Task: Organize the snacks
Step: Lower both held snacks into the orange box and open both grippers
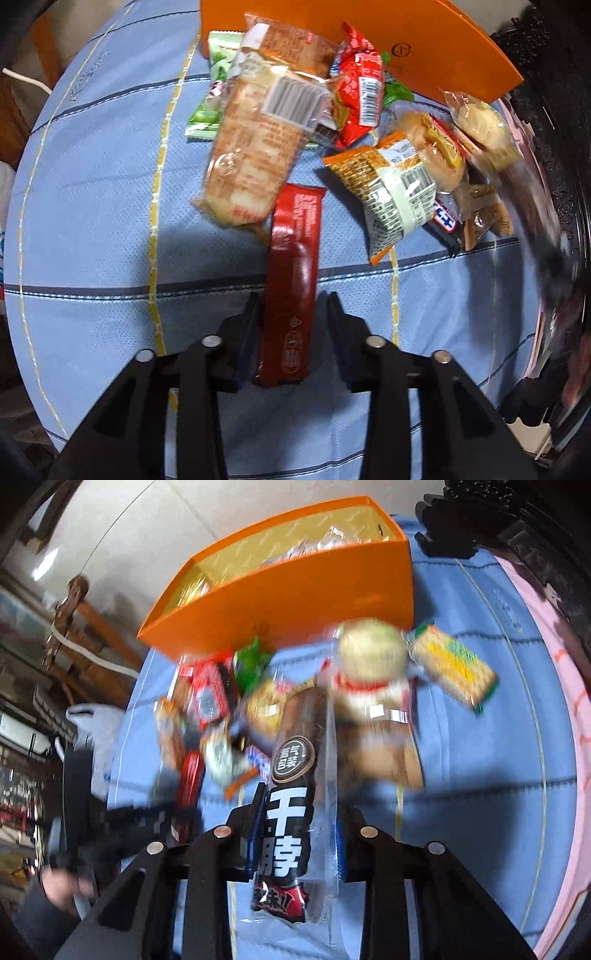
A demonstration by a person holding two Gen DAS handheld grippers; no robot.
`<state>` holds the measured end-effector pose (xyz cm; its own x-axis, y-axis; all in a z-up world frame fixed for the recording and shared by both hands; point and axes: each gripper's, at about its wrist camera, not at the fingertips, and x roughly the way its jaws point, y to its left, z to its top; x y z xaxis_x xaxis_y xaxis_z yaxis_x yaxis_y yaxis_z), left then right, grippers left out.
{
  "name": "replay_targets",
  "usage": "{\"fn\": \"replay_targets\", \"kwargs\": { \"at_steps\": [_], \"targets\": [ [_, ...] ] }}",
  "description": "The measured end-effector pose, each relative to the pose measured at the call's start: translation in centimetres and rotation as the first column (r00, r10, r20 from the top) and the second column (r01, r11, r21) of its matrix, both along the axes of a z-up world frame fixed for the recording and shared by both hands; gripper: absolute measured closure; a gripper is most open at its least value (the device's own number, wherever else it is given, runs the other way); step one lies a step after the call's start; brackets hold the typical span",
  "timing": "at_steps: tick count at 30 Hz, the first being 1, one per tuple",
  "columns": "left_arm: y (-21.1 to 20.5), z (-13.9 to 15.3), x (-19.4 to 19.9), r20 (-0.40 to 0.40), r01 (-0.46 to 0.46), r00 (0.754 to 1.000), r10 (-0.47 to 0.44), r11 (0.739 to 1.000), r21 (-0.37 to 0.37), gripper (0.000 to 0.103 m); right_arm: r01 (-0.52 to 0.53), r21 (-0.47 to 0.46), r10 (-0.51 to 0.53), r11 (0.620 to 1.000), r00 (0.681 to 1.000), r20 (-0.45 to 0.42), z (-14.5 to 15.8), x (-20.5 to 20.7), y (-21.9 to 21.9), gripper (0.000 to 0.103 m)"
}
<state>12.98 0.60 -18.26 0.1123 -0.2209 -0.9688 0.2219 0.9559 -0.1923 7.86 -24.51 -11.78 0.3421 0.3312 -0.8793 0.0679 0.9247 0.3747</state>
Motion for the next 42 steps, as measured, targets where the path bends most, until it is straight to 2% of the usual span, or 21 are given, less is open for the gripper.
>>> {"fn": "replay_targets", "kwargs": {
  "at_steps": [3, 4, 5, 9, 12, 17, 24, 34, 42],
  "targets": [
    [-1.3, 0.2, 0.3, 0.036, 0.028, 0.999, -0.030, 0.998, 0.056, 0.064, -0.003, 0.007, 0.004, 1.000, 1.000, -0.019, -0.6, -1.7, 0.0, 0.074],
    [-1.5, 0.2, 0.2, 0.049, 0.034, 0.998, -0.039, 0.995, 0.092, 0.078, -0.001, 0.015, 0.002, 1.000, 1.000, -0.027, -0.8, -2.1, -0.1, 0.074],
    [-1.8, 0.3, 0.1, 0.057, 0.040, 0.997, -0.047, 0.993, 0.114, 0.080, 0.000, 0.024, 0.000, 1.000, 1.000, -0.029, -0.9, -2.3, -0.1, 0.074],
    [-1.6, 1.1, -0.3, 0.045, 0.030, 0.998, -0.034, 0.996, 0.078, 0.080, -0.002, 0.073, 0.004, 0.997, 1.000, -0.027, -0.4, -2.7, -0.1, 0.074],
    [-0.9, 3.5, -1.8, 0.102, 0.047, 0.993, -0.054, 0.996, 0.072, 0.080, -0.002, 0.108, 0.003, 0.994, 1.000, -0.011, 0.2, -2.5, -0.1, 0.075],
    [-0.3, 8.2, -2.9, 0.192, 0.037, 0.981, -0.041, 0.999, 0.021, 0.080, -0.041, 0.113, 0.032, 0.993, 0.996, 0.080, 3.5, -1.8, 0.5, 0.075],
    [-1.0, 14.4, 0.3, 0.297, 0.025, 0.955, -0.010, 0.999, -0.047, 0.080, -0.058, 0.117, 0.036, 0.991, 0.983, 0.180, 7.3, 0.0, 0.8, 0.075],
    [-4.8, 16.3, 7.5, 0.369, 0.040, 0.929, -0.015, 0.997, -0.060, 0.080, 0.038, 0.134, -0.078, 0.990, 0.949, 0.306, 11.2, 6.7, -1.7, 0.074],
    [-7.2, 16.6, 14.6, 0.379, 0.014, 0.925, 0.007, 0.999, -0.053, 0.080, 0.075, 0.100, -0.105, 0.992, 0.934, 0.341, 11.5, 13.5, -2.7, 0.074]
  ]
}}
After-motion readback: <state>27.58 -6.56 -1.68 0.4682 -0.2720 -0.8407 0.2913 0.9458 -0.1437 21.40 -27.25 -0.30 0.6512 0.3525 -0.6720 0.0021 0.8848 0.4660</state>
